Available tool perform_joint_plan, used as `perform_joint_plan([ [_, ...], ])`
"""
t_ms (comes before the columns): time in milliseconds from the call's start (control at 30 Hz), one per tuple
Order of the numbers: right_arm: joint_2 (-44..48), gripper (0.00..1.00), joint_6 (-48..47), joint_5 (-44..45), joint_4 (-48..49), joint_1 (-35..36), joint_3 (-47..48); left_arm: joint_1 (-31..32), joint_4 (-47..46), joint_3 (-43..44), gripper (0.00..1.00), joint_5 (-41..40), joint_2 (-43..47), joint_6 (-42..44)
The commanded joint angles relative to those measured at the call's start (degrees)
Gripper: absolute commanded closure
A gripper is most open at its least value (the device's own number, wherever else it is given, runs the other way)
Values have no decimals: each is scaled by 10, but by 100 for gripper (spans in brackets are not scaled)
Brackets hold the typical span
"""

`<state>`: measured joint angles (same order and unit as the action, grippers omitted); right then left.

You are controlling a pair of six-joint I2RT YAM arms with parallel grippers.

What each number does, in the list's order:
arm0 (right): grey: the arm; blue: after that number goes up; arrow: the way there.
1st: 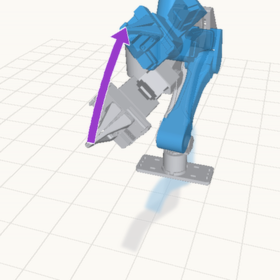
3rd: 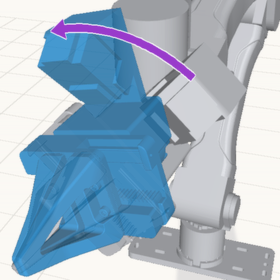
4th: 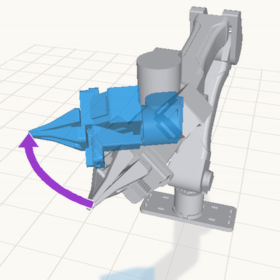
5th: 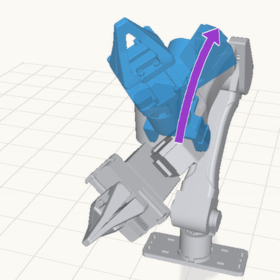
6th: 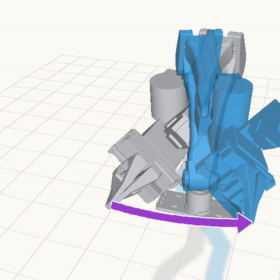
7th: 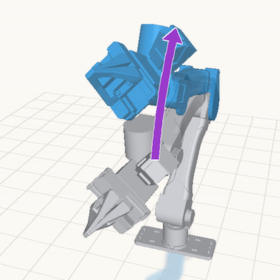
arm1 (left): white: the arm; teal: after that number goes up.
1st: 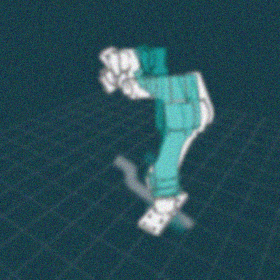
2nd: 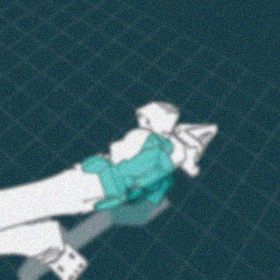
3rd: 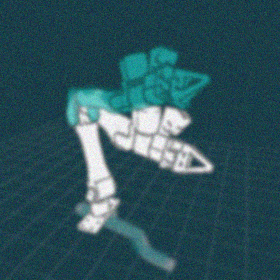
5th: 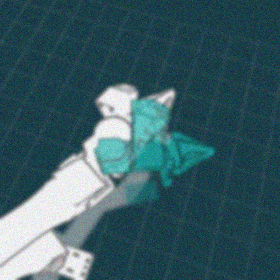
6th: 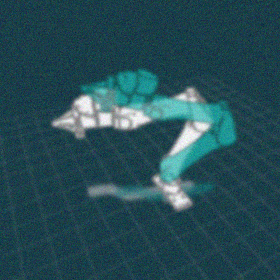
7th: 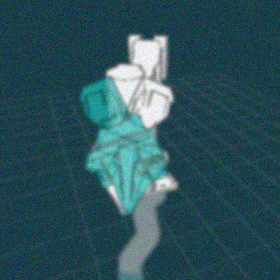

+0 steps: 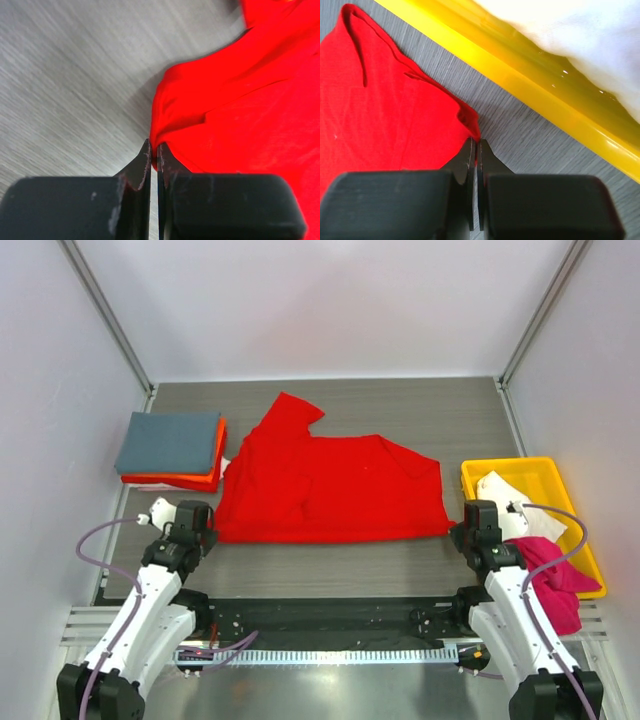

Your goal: Fold and stack the t-shirts

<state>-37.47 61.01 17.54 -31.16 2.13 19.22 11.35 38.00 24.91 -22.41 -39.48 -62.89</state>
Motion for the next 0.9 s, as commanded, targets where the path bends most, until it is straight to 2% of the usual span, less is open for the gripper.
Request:
perform_joint_plan([
  [0, 12, 99, -13, 29, -38, -4, 38, -9, 8, -11, 99, -12, -6, -21],
  [167, 58, 99, 15, 26, -105, -4, 24, -8, -10, -42, 100, 17, -9, -35],
  [300, 123, 99, 24, 18, -115, -2, 11, -9, -49, -73, 100, 45, -5, -43],
  [367, 143, 98, 30, 21, -120, -4, 9, -8, -46, -73, 96, 39, -6, -42],
  [400, 152, 92, 26, 21, -122, -3, 10, -8, -42, -70, 91, 34, -4, -38],
  [433, 152, 73, 20, 21, -124, -3, 16, -9, -26, -60, 71, 23, -1, -36],
  [467, 148, 62, 12, 19, -125, -3, 22, -9, -14, -51, 56, 17, 2, -33],
  [533, 132, 50, -12, 22, -136, -3, 39, -8, 6, -23, 41, 4, 12, -23],
  [700, 134, 46, -36, 41, -130, -3, 93, -8, 47, 44, 32, 4, 50, 17],
  [733, 136, 48, -76, -8, -70, -2, 88, -7, 45, 65, 30, 11, 50, 24],
  [833, 92, 52, -99, -36, -11, -3, 99, -7, 10, 106, 28, 52, 21, 64],
  [867, 37, 52, -138, -65, 10, -2, 111, -7, -5, 116, 28, 70, 8, 82],
])
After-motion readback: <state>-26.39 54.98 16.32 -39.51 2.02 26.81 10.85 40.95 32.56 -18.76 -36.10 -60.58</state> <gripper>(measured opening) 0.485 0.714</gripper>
